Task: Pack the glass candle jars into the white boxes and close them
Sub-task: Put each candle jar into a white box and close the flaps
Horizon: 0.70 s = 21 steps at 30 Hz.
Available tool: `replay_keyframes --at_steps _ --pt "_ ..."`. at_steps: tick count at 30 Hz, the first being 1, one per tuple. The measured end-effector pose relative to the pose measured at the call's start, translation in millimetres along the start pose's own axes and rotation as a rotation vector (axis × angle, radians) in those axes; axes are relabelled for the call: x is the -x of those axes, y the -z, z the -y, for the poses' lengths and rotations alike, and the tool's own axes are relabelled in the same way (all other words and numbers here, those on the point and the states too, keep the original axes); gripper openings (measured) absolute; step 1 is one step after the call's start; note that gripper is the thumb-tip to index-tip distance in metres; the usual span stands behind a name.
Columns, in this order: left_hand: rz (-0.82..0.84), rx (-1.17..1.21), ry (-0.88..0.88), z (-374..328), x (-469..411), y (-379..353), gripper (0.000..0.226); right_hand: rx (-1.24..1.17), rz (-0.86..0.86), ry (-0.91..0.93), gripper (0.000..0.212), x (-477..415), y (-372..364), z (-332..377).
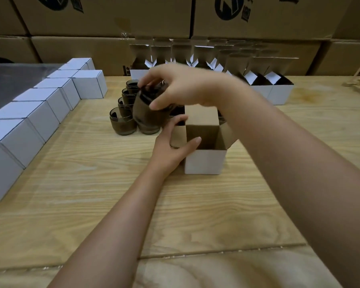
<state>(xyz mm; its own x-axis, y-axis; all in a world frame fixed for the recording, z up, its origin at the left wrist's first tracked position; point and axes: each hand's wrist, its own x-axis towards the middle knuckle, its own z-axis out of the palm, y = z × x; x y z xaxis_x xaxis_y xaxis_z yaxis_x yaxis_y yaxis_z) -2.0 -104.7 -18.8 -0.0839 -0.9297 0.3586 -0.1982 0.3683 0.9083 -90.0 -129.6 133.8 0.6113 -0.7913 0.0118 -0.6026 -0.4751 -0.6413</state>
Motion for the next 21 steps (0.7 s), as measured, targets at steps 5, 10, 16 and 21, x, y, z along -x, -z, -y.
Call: replay_keyframes --at_steps 5,10,16,21 --pt "0.022 0.026 -0.021 1.9 -0.8 1.4 0.06 -0.043 0.085 -0.088 0.041 24.5 41.3 -25.1" --pt "0.022 0.034 -0.054 2.8 -1.6 1.4 0.067 -0.069 0.143 -0.207 0.038 44.6 49.3 -51.9" --pt "0.029 0.025 -0.053 1.4 -0.7 1.8 0.078 -0.021 0.175 -0.267 0.04 53.6 34.0 -65.8" --pt "0.03 0.003 -0.08 1.4 -2.2 1.5 0.082 0.193 0.141 -0.237 0.048 54.5 15.4 -64.3"
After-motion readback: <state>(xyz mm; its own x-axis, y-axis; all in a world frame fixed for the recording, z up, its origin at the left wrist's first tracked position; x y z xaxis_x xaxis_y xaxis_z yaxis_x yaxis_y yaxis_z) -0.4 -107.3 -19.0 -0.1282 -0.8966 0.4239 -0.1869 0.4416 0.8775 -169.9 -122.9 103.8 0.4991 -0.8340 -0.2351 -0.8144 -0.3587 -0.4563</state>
